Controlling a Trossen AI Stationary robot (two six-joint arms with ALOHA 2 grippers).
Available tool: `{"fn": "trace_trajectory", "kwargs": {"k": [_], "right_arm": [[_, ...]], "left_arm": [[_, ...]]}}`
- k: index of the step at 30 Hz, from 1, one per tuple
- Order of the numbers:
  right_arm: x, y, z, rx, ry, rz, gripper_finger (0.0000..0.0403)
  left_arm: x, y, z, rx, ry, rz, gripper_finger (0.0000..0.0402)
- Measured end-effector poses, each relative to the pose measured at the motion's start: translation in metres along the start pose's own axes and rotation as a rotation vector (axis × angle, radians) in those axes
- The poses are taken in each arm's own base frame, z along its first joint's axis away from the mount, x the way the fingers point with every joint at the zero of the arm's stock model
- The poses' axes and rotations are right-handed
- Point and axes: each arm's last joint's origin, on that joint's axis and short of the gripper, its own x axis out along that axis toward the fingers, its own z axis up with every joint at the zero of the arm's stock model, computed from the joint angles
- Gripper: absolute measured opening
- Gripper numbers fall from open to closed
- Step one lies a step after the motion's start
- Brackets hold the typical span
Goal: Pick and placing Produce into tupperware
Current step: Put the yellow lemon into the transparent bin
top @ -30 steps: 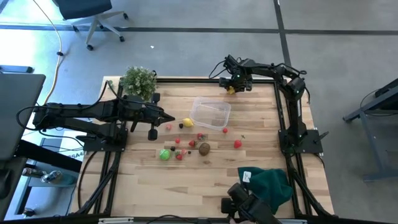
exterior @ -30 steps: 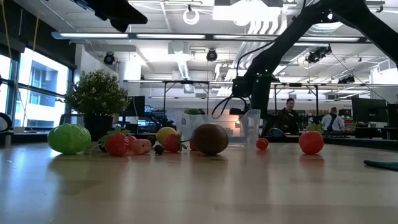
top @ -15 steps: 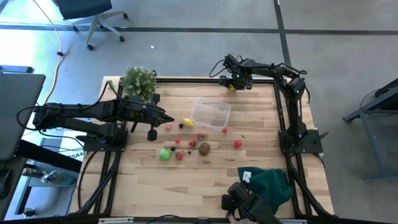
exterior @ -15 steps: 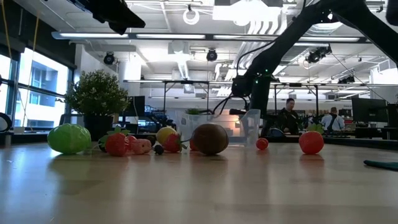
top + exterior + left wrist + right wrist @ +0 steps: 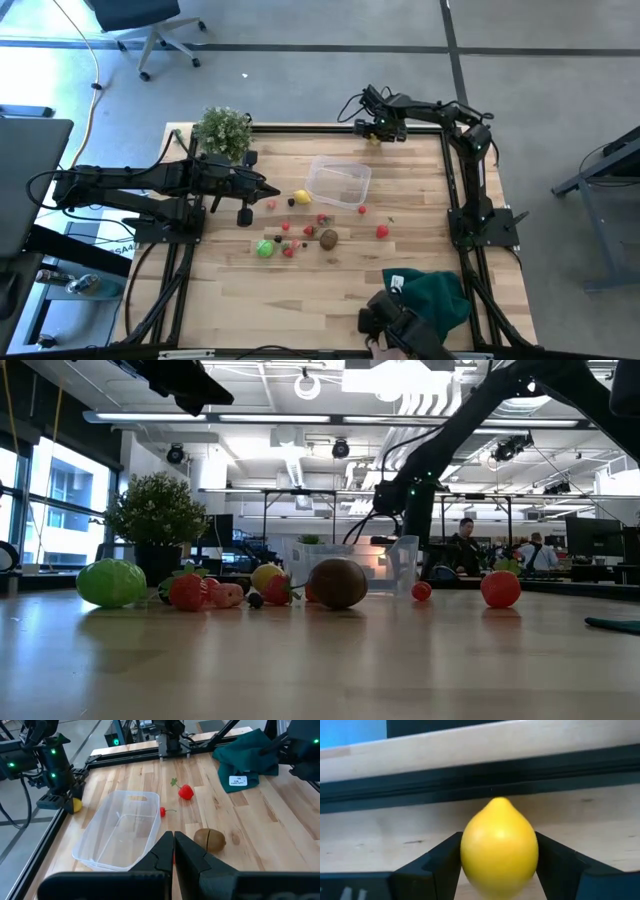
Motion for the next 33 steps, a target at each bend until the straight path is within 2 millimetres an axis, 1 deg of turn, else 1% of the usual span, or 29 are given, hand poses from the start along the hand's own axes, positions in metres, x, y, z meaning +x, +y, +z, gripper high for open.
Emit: {"fn": "trace_trajectory", "kwargs": {"k": [11, 19, 27, 30, 33], "right_arm": [[-0.0004, -0.0005, 0.0019, -0.023, -0.006, 0.006, 0.0215], [-0.0004, -0.0003, 0.0015, -0.023, 0.004, 0.014, 0.0198], [-0.0007, 0.0008, 0.0003, -0.058, 0.042, 0.051, 0.0196], [-0.0031, 0.0030, -0.0012, -0.081, 0.071, 0.087, 0.0196], [-0.0097, 0.0058, -0.0036, -0.119, 0.078, 0.118, 0.0195]], "left_arm": [[0.0000, 0.0000, 0.0000, 0.000, 0.000, 0.000, 0.0005], [0.0000, 0.0000, 0.0000, 0.000, 0.000, 0.001, 0.0005], [0.0000, 0.0000, 0.0000, 0.000, 0.000, 0.001, 0.0005], [0.0000, 0.0000, 0.0000, 0.000, 0.000, 0.000, 0.0005], [0.0000, 0.0000, 0.0000, 0.000, 0.000, 0.000, 0.0005]]}}
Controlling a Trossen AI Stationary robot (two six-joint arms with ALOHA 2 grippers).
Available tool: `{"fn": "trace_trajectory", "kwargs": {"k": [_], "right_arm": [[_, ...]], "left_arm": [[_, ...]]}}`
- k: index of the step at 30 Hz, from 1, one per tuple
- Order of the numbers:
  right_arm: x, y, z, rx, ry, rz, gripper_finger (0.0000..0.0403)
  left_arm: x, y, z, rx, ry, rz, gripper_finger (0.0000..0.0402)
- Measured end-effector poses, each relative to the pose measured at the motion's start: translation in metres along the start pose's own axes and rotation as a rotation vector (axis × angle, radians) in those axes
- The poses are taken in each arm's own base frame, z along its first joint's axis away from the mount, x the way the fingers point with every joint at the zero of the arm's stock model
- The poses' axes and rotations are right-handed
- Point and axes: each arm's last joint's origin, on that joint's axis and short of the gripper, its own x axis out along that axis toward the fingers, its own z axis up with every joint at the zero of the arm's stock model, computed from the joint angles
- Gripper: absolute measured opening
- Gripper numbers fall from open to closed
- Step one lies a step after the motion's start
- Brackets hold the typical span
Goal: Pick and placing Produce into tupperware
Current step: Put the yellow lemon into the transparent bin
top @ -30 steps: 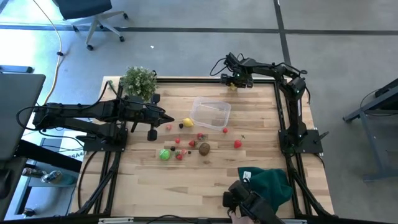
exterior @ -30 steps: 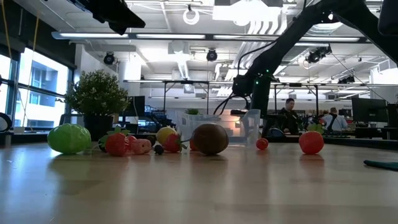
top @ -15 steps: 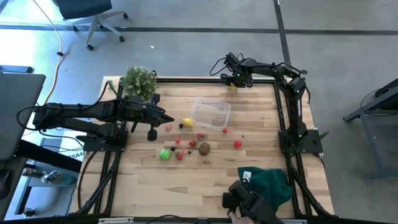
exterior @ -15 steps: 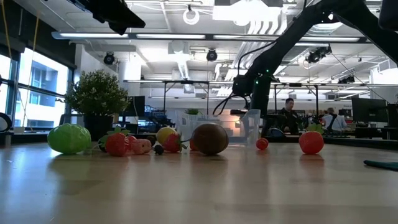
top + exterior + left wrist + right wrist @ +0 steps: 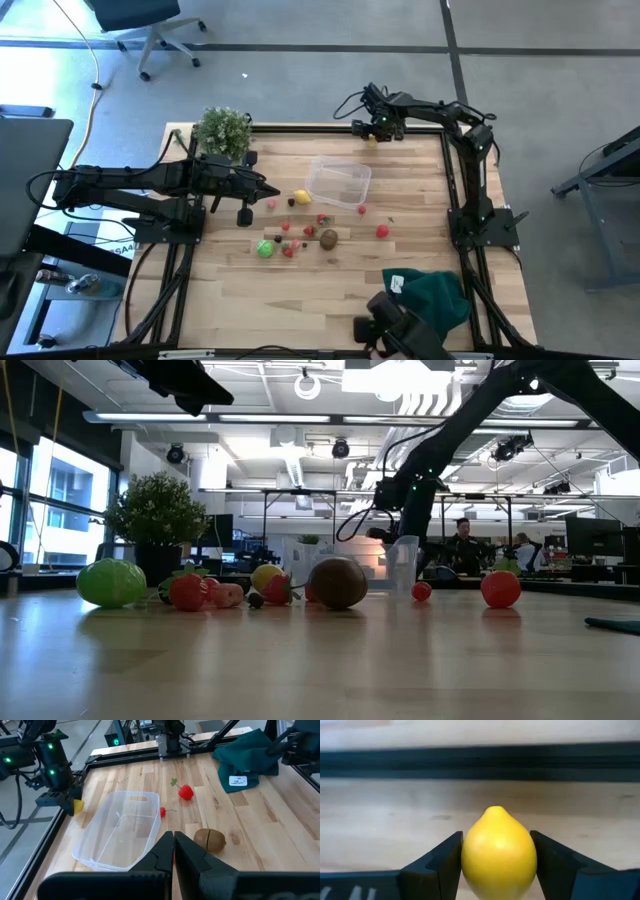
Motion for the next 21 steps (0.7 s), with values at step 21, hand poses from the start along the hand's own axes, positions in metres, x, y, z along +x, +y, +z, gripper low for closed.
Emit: {"fn": "trace_trajectory", "kwargs": {"k": [21], "right_arm": [[-0.212, 0.039, -0.074, -0.727, -0.377, 0.585, 0.0195]], "left_arm": [[0.000, 0.000, 0.000, 0.004, -0.001, 0.000, 0.0005]]}}
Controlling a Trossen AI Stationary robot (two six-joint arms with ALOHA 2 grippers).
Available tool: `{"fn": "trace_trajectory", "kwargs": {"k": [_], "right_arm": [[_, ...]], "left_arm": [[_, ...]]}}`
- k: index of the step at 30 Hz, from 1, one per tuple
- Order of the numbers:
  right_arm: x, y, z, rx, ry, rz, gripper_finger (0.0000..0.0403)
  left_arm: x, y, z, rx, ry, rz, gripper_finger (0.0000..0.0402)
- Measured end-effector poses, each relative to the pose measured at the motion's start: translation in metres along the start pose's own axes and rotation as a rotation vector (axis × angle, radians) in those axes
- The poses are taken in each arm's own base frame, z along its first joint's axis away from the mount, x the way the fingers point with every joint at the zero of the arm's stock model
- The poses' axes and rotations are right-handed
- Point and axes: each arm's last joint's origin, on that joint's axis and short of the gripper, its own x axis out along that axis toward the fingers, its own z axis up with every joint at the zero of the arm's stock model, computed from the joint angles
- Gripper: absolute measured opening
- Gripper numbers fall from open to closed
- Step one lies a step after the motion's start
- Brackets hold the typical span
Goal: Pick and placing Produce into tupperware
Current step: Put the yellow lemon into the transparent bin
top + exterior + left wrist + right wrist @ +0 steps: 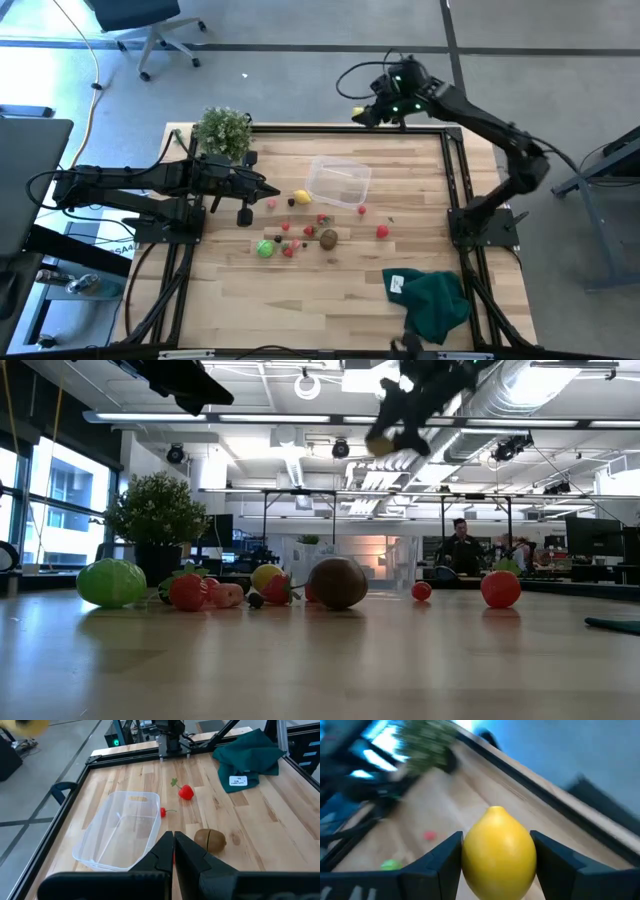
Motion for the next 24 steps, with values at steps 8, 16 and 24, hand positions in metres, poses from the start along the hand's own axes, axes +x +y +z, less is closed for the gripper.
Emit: {"fn": "trace_trajectory", "kwargs": {"k": [8, 16, 24], "right_arm": [[-0.016, 0.073, -0.017, -0.250, -0.053, 0.036, 0.0195], [0.051, 0.089, -0.045, -0.315, 0.140, -0.033, 0.0195], [0.127, 0.062, -0.081, -0.303, 0.412, -0.112, 0.0195]], "left_arm": [[0.000, 0.000, 0.000, 0.000, 0.000, 0.000, 0.0005], [0.000, 0.000, 0.000, 0.000, 0.000, 0.000, 0.0005], [0.000, 0.000, 0.000, 0.000, 0.000, 0.000, 0.0005]]}}
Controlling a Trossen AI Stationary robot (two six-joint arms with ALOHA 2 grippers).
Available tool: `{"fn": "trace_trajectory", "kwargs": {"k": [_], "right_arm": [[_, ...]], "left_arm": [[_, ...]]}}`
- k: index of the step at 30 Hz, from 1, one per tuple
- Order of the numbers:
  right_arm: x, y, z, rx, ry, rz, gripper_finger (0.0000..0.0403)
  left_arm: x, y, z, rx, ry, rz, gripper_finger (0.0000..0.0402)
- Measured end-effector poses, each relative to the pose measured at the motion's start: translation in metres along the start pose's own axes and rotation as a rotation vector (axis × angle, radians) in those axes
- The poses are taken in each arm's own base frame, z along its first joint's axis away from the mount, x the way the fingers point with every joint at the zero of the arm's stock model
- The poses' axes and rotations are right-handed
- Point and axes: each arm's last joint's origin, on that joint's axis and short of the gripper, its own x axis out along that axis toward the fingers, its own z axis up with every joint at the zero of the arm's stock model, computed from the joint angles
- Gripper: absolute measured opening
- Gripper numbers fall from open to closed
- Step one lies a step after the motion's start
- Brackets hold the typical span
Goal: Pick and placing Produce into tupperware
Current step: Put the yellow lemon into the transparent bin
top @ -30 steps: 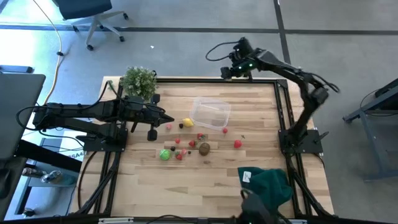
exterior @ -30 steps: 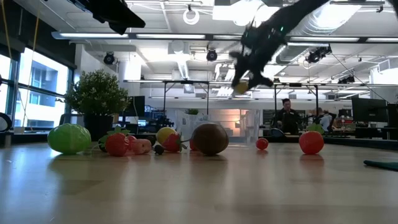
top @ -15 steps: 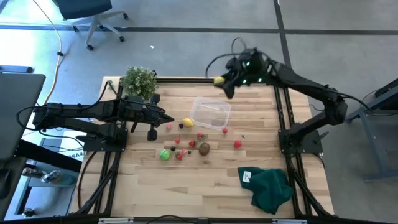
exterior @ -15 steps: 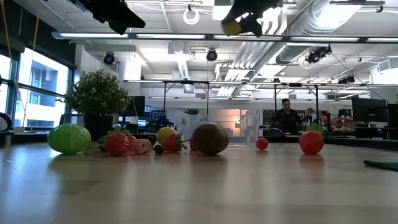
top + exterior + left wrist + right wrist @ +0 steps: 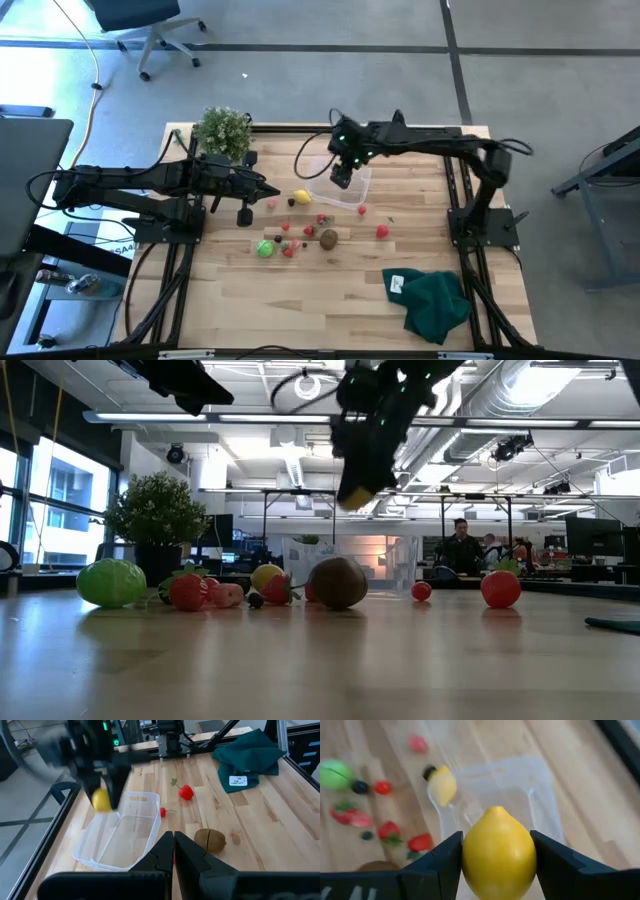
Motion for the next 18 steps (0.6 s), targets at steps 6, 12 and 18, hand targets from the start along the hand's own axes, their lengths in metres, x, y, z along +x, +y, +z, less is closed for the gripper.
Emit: {"fn": "trace_trajectory", "kwargs": {"k": [6, 12, 18], "right_arm": [[0.052, -0.006, -0.010, -0.006, 0.134, -0.012, 0.0195], [0.080, -0.011, -0.018, -0.009, 0.207, -0.026, 0.0195], [0.090, -0.012, -0.022, -0.039, 0.237, -0.045, 0.0195]], "left_arm": [[0.000, 0.000, 0.000, 0.000, 0.000, 0.000, 0.0005], [0.000, 0.000, 0.000, 0.000, 0.000, 0.000, 0.0005], [0.000, 0.000, 0.000, 0.000, 0.001, 0.000, 0.0005]]}}
